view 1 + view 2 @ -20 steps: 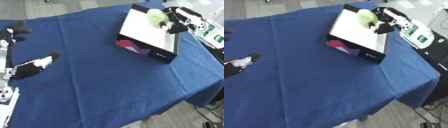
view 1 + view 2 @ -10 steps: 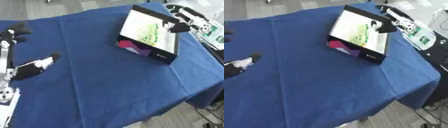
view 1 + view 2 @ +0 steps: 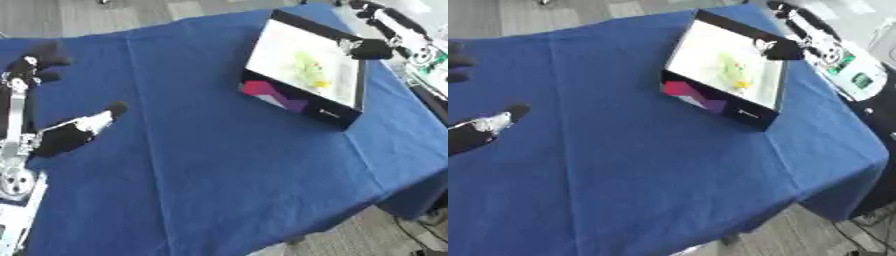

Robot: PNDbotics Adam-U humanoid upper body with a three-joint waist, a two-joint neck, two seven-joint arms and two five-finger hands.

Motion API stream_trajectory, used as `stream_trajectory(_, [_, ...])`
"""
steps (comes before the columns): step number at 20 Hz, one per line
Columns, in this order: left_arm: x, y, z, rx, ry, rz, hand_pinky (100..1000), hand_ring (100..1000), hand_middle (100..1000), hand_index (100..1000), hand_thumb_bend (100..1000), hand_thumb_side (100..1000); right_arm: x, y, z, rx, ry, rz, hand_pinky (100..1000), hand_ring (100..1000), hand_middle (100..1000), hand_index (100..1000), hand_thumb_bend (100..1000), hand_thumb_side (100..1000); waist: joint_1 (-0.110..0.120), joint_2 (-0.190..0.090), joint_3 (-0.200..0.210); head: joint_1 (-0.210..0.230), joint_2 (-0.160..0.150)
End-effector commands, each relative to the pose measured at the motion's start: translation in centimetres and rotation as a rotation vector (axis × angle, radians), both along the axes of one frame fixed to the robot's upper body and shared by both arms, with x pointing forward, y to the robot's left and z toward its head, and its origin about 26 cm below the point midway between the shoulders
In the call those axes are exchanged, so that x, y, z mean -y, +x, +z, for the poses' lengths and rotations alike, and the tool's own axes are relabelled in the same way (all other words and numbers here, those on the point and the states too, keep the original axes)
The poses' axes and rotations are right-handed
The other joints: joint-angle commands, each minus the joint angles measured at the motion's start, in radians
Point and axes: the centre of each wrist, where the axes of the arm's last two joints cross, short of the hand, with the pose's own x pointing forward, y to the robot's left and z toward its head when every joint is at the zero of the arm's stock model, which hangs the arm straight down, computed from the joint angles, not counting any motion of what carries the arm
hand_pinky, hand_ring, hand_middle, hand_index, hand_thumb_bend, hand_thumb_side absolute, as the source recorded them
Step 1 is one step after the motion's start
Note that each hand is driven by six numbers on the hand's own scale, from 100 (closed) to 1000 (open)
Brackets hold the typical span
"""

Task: Pick up the objects with one hand, pass them to the other hand, and then place them into the box on the other side of the table.

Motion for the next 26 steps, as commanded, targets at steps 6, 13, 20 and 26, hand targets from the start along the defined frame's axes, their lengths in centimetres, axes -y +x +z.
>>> stream_trajectory(6, [-4.0,1.5,5.5,0.001,0.093,0.119,762,827,680,865,771,350,-2.3,-0.9,4.3,0.148,0.136,0.129,1000,1000,1000,1000,100,467,0.026,-0.037,-0.004,0.083,0.006])
stream_trajectory(13, [-8.8,3.0,9.8,-0.08,0.184,0.222,779,841,692,873,772,380,-3.5,-1.4,5.3,0.186,0.183,0.179,1000,1000,1000,1000,100,507,0.035,-0.041,-0.006,0.082,0.006])
stream_trajectory(20, [-13.1,5.2,12.1,-0.223,0.357,0.298,802,849,711,881,808,378,-4.1,-1.6,5.7,0.194,0.2,0.205,1000,1000,1000,1000,100,521,0.042,-0.038,-0.013,0.124,0.006])
stream_trajectory(26, [-16.3,7.0,12.7,-0.354,0.482,0.343,814,854,724,883,816,387,-4.3,-1.6,5.8,0.193,0.198,0.212,1000,1000,1000,1000,100,528,0.048,-0.038,-0.018,0.191,0.005])
